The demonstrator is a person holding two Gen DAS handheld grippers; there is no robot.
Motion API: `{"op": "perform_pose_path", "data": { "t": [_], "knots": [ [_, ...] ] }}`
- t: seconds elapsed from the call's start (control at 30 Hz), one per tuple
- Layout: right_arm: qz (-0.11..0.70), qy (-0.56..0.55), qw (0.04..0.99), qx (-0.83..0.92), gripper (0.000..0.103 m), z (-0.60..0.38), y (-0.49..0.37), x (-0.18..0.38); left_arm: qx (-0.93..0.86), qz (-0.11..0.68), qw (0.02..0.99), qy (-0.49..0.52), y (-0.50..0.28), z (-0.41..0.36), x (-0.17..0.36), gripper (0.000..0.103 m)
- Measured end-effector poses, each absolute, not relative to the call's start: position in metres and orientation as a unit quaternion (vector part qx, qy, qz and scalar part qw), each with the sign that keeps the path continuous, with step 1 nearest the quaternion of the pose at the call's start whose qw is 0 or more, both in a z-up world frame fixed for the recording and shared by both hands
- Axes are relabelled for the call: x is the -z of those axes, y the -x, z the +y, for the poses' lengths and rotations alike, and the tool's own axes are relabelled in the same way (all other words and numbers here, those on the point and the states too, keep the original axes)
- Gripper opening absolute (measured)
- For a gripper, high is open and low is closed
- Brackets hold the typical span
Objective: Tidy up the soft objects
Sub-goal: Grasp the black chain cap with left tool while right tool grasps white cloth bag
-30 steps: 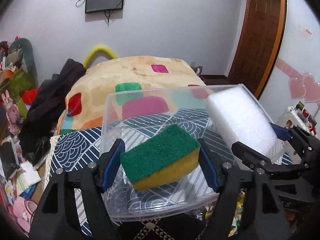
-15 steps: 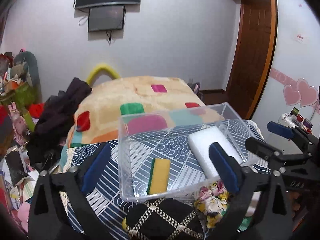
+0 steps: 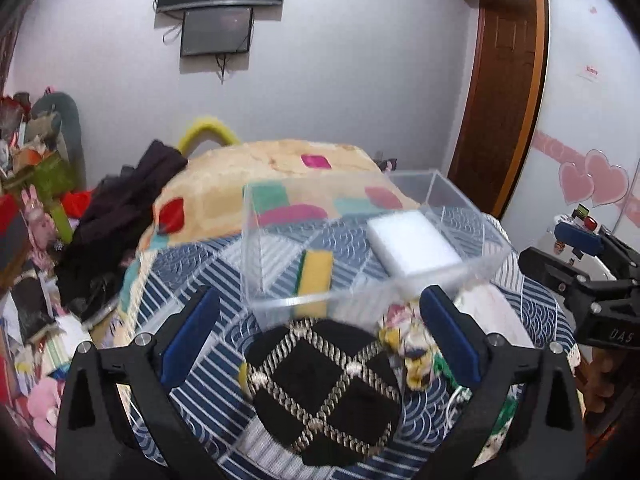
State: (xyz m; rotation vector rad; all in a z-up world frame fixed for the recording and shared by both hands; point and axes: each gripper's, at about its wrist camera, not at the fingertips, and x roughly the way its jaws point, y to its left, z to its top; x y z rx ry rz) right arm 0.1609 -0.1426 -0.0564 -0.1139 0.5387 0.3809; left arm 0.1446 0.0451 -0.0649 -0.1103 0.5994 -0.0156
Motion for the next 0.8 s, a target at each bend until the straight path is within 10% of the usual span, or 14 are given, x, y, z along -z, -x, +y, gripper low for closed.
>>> {"op": "perform_pose_path", "data": {
  "t": [0.33,0.8],
  "knots": [
    [0.319,0.066,0.929,-0.178,0.097,-0.132,-0.157,0.102,0.02,0.335,0.939,0.076,-0.144,0.036,0.105,0.1],
    [0.344,0.06,0.918,-0.187,0.082,-0.136,-0.148,0.121,-0.012,0.316,0.948,0.035,-0.127,0.034,0.115,0.06]
  ]
}}
